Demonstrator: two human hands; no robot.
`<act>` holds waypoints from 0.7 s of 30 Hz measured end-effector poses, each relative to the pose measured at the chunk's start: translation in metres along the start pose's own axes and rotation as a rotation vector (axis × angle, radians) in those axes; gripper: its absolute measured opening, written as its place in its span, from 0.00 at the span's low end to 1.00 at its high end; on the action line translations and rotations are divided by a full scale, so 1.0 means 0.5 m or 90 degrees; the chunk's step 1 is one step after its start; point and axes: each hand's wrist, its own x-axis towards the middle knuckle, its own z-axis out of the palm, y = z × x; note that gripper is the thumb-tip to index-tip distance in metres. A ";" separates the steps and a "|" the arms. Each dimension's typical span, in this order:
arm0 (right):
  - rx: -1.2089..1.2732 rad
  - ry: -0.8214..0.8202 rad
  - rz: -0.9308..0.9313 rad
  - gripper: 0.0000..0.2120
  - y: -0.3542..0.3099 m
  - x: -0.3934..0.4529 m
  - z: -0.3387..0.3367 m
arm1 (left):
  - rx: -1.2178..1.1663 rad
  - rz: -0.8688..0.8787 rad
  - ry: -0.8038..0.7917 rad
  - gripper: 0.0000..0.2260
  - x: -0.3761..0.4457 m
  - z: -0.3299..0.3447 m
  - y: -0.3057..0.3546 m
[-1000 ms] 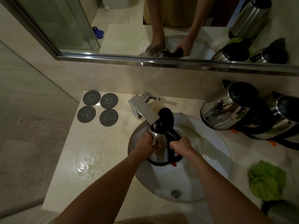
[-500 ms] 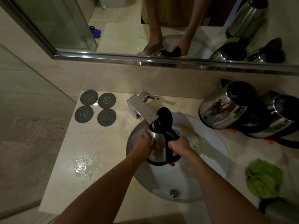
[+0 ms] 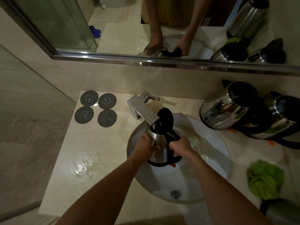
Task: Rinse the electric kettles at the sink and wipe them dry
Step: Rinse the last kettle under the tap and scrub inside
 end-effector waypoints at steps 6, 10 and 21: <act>0.004 0.003 -0.015 0.12 -0.003 -0.003 -0.003 | -0.014 -0.003 0.003 0.34 0.005 0.001 0.001; 0.007 0.003 -0.016 0.12 -0.005 -0.001 -0.005 | -0.008 -0.007 -0.007 0.36 0.011 -0.002 0.003; 0.028 0.009 -0.043 0.08 -0.009 0.000 -0.007 | -0.007 -0.014 -0.005 0.35 0.014 -0.009 0.007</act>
